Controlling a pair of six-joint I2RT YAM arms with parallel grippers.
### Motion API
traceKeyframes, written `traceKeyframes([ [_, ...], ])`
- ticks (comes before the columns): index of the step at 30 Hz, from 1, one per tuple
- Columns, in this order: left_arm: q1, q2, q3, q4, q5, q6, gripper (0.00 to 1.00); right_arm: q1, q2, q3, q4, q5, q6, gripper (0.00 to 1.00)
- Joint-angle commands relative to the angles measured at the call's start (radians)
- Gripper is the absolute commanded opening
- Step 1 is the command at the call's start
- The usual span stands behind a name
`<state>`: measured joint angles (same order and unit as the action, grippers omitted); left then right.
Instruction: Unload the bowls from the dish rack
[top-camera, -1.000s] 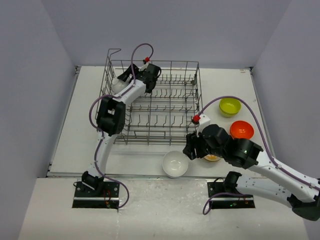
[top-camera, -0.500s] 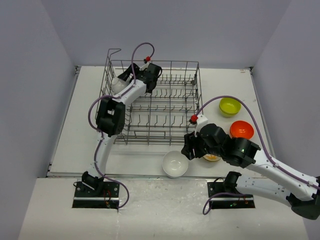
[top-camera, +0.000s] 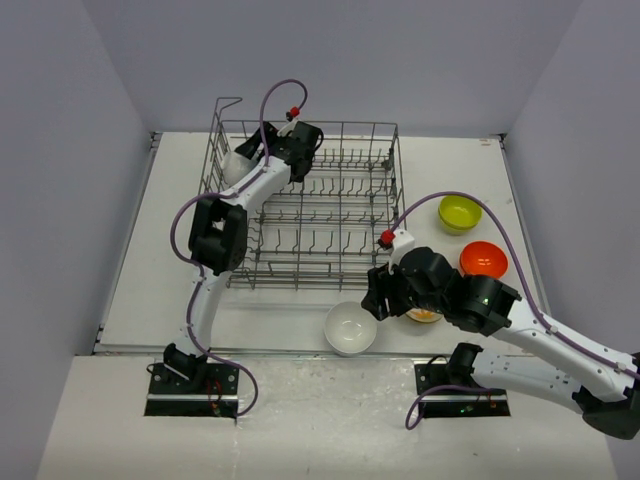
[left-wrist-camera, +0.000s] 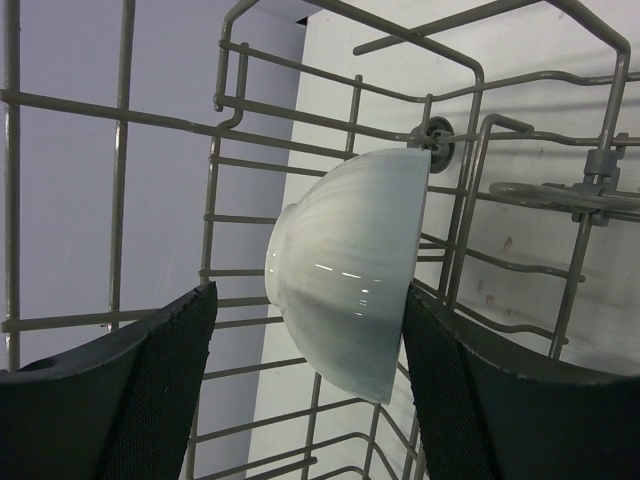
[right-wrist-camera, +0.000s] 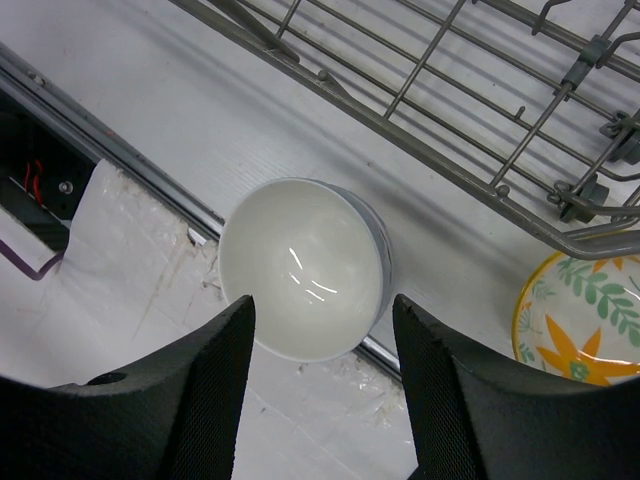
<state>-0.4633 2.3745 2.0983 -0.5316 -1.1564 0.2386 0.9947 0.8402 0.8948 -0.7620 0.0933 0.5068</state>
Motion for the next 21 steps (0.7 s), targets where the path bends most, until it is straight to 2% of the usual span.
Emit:
traceKeyframes([
  [1,0.011,-0.069,0.000,0.021,-0.037,0.001,0.74,0.002,-0.003,-0.003,0.033,-0.012,-0.019,0.59],
  [9,0.020,-0.081,-0.034,0.013,-0.054,-0.021,0.69,0.002,0.002,-0.010,0.043,-0.020,-0.024,0.59],
  [12,0.023,-0.086,-0.049,0.013,-0.058,-0.032,0.65,0.002,0.003,-0.011,0.046,-0.023,-0.027,0.59],
  [15,0.025,-0.095,-0.052,0.015,-0.055,-0.038,0.56,0.002,0.003,-0.014,0.047,-0.026,-0.028,0.59],
  [21,0.025,-0.095,-0.044,0.016,-0.054,-0.032,0.52,0.002,-0.001,-0.016,0.049,-0.029,-0.030,0.59],
])
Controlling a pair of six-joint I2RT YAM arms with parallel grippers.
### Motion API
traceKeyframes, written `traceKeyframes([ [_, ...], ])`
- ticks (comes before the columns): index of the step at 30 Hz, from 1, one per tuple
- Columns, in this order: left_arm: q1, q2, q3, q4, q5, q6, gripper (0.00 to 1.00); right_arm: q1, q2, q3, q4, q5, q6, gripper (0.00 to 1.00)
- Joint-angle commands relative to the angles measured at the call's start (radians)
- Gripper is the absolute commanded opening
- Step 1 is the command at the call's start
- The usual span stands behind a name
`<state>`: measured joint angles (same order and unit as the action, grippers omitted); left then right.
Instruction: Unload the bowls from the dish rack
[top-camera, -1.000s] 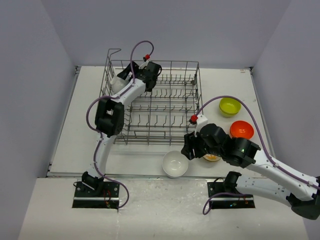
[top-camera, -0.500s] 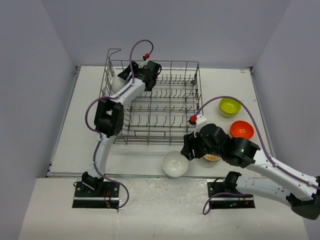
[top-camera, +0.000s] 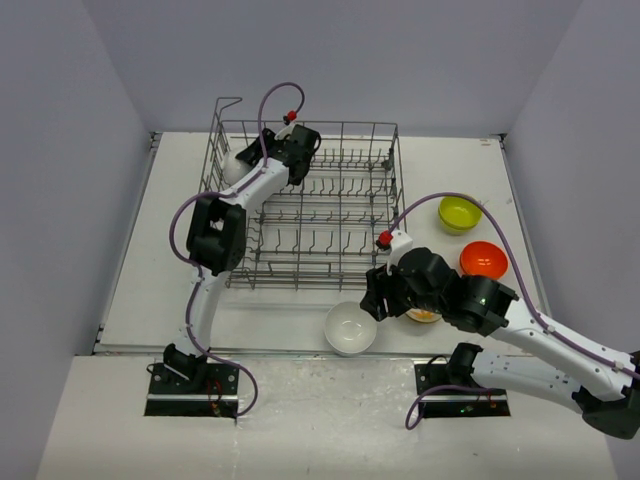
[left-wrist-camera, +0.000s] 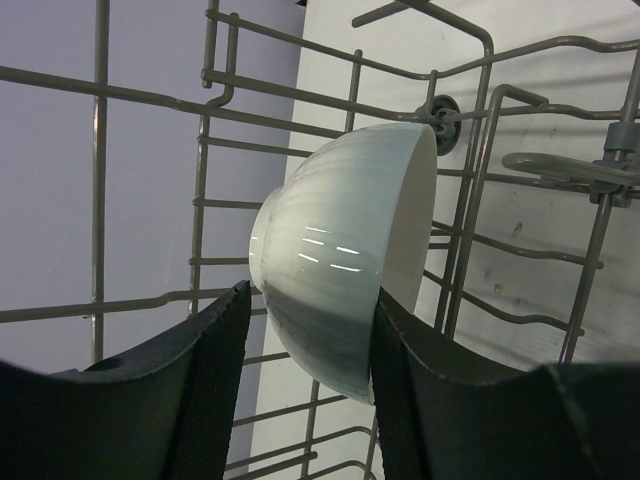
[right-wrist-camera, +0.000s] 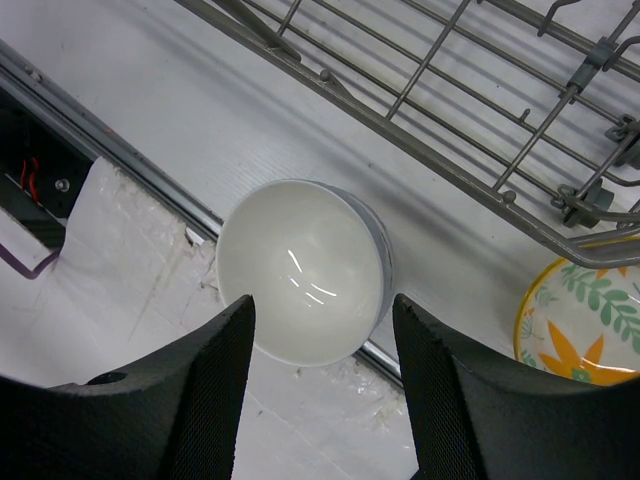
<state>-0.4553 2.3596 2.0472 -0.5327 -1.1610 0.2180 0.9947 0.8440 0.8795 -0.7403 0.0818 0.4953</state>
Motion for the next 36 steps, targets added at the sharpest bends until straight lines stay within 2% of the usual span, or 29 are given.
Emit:
traceKeyframes([
  [1,0.017,-0.083,0.007,0.014,-0.048,-0.012,0.50,0.004,-0.006,-0.002,0.028,-0.016,-0.018,0.59],
  [8,0.017,-0.085,0.008,0.011,-0.040,-0.016,0.36,0.002,0.001,0.004,0.035,-0.020,-0.023,0.59],
  [18,0.017,-0.077,0.013,0.013,-0.028,-0.017,0.30,0.002,0.006,0.006,0.036,-0.022,-0.027,0.59],
  [21,0.017,-0.074,0.011,0.013,-0.026,-0.022,0.12,0.002,0.009,0.006,0.035,-0.024,-0.027,0.59],
  [24,0.017,-0.076,0.011,0.010,-0.017,-0.023,0.01,0.002,0.007,0.004,0.033,-0.022,-0.027,0.59],
  [36,0.012,-0.112,0.013,0.036,-0.046,-0.013,0.00,0.002,0.010,0.001,0.039,-0.027,-0.031,0.59],
])
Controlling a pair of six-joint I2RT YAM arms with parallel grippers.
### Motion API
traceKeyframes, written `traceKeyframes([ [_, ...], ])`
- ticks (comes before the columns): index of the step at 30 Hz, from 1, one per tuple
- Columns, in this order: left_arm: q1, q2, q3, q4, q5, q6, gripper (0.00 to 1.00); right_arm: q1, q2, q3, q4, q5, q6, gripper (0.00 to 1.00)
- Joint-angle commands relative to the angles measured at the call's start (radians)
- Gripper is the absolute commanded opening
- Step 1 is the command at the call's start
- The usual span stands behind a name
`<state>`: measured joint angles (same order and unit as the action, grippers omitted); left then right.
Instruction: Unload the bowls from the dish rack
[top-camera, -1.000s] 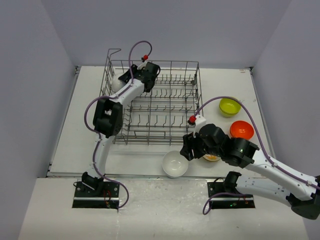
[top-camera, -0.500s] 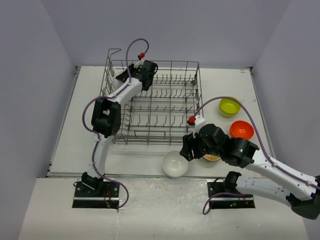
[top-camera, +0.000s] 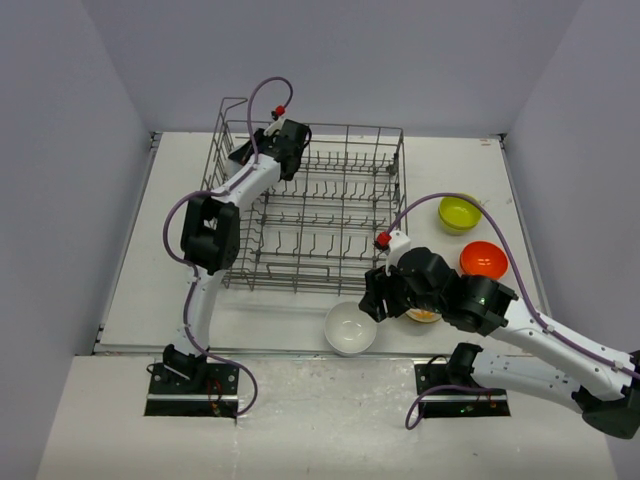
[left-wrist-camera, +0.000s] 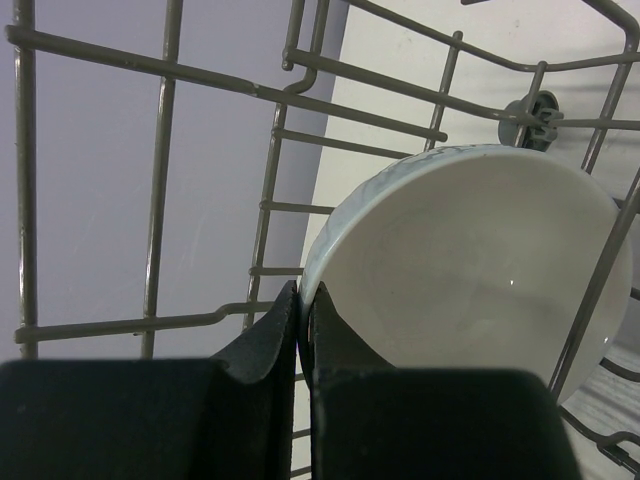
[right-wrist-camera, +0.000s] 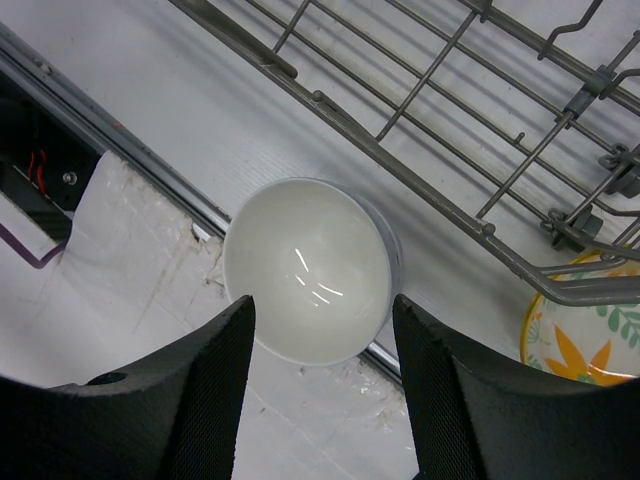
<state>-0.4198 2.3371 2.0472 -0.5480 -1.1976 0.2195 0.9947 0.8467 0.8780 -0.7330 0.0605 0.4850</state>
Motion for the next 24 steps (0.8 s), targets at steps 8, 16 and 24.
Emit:
traceKeyframes([
  [8,-0.054,-0.157,-0.068,0.481,-0.118,0.340,0.00,0.002,0.000,-0.002,0.050,-0.004,-0.013,0.59],
  [16,-0.085,-0.185,-0.137,0.823,-0.166,0.656,0.00,0.004,-0.009,-0.011,0.047,0.001,-0.013,0.59],
  [24,-0.174,-0.269,-0.029,0.688,-0.152,0.549,0.00,-0.008,-0.031,0.027,0.104,0.058,0.003,0.57],
])
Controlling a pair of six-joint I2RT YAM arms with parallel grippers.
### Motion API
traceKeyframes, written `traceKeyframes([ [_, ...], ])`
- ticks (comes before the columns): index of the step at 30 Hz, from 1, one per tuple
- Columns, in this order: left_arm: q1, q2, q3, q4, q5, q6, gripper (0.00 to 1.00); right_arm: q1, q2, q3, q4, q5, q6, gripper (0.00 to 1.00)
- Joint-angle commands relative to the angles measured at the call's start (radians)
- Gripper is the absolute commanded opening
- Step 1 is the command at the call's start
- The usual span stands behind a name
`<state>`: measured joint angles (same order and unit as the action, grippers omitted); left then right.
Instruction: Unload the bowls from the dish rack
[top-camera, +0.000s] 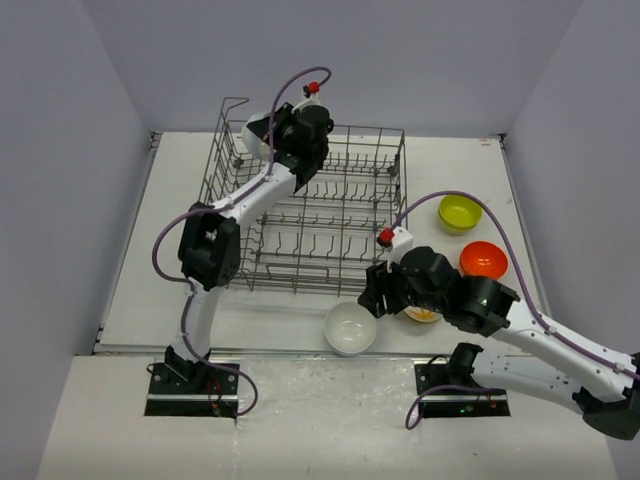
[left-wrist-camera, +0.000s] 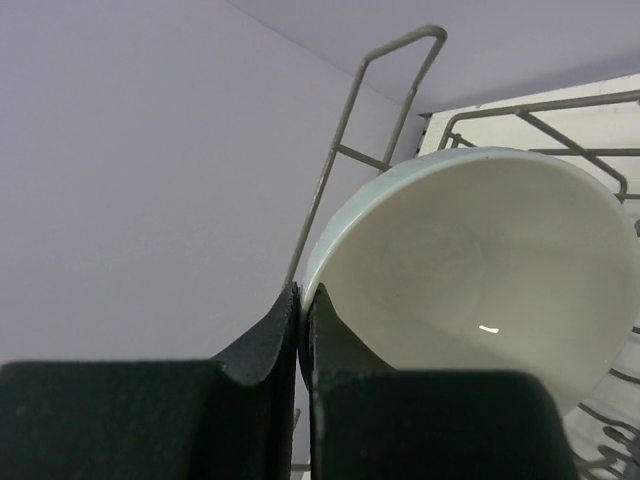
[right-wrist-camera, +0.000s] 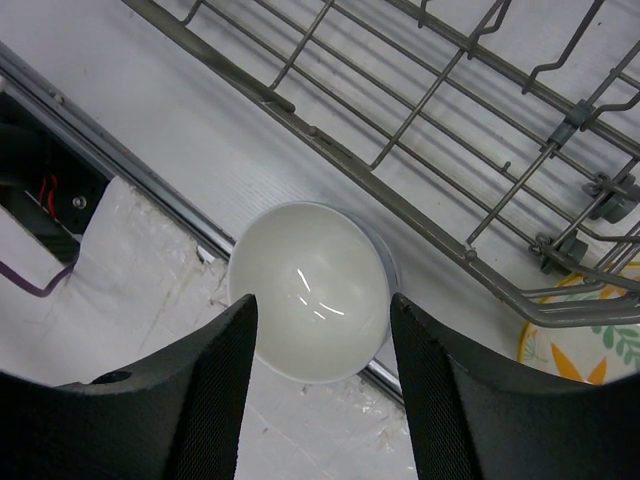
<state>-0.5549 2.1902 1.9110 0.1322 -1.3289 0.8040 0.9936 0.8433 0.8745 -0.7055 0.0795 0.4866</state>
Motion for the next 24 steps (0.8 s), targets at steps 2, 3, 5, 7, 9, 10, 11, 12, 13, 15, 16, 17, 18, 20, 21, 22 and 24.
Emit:
traceKeyframes([
  [2,-0.075,-0.158,0.172,-0.110,0.020,-0.139,0.00,-0.018,-0.030,0.081,0.093,0.054,0.000,0.57],
  [3,-0.092,-0.173,0.189,-0.220,0.042,-0.181,0.00,-0.024,-0.030,0.102,0.098,0.075,-0.003,0.57],
  [5,-0.131,-0.222,0.238,-0.345,0.153,-0.373,0.00,-0.033,-0.021,0.174,0.113,0.097,-0.022,0.57],
  [7,-0.132,-0.268,0.307,-0.640,0.341,-0.585,0.00,-0.056,-0.010,0.233,0.116,0.141,-0.037,0.57],
  [9,-0.087,-0.311,0.335,-0.745,0.701,-0.792,0.00,-0.076,0.016,0.329,0.120,0.152,-0.048,0.57],
  [10,-0.083,-0.329,0.344,-0.766,0.744,-0.845,0.00,-0.096,0.028,0.360,0.118,0.161,-0.054,0.57],
  [11,-0.091,-0.331,0.376,-0.787,0.791,-0.871,0.00,-0.102,0.039,0.426,0.109,0.167,-0.059,0.57],
  [12,-0.089,-0.333,0.393,-0.816,0.822,-0.890,0.00,-0.104,0.062,0.457,0.101,0.177,-0.063,0.57],
  [13,-0.089,-0.349,0.396,-0.865,0.842,-0.916,0.00,-0.108,0.072,0.487,0.092,0.195,-0.068,0.57],
  [15,-0.089,-0.400,0.300,-0.847,0.922,-0.963,0.00,-0.115,0.115,0.567,0.067,0.261,-0.072,0.56],
  [16,-0.091,-0.479,0.243,-0.821,0.942,-0.980,0.00,-0.127,0.137,0.590,0.057,0.273,-0.077,0.56],
  [17,-0.091,-0.521,0.123,-0.795,0.959,-1.014,0.00,-0.130,0.160,0.650,0.029,0.308,-0.075,0.56],
  [18,-0.091,-0.561,0.065,-0.745,1.006,-1.026,0.00,-0.134,0.184,0.678,0.015,0.319,-0.075,0.56],
  [20,-0.099,-0.639,-0.027,-0.734,1.045,-1.055,0.00,-0.136,0.258,0.756,-0.015,0.356,-0.083,0.56],
  [21,-0.103,-0.656,-0.045,-0.738,1.054,-1.059,0.00,-0.136,0.282,0.783,-0.026,0.364,-0.089,0.56],
  [22,-0.106,-0.681,-0.059,-0.738,1.063,-1.062,0.00,-0.138,0.334,0.810,-0.037,0.367,-0.097,0.56],
  [24,-0.122,-0.704,-0.104,-0.732,1.082,-1.071,0.00,-0.138,0.390,0.889,-0.069,0.371,-0.098,0.55],
])
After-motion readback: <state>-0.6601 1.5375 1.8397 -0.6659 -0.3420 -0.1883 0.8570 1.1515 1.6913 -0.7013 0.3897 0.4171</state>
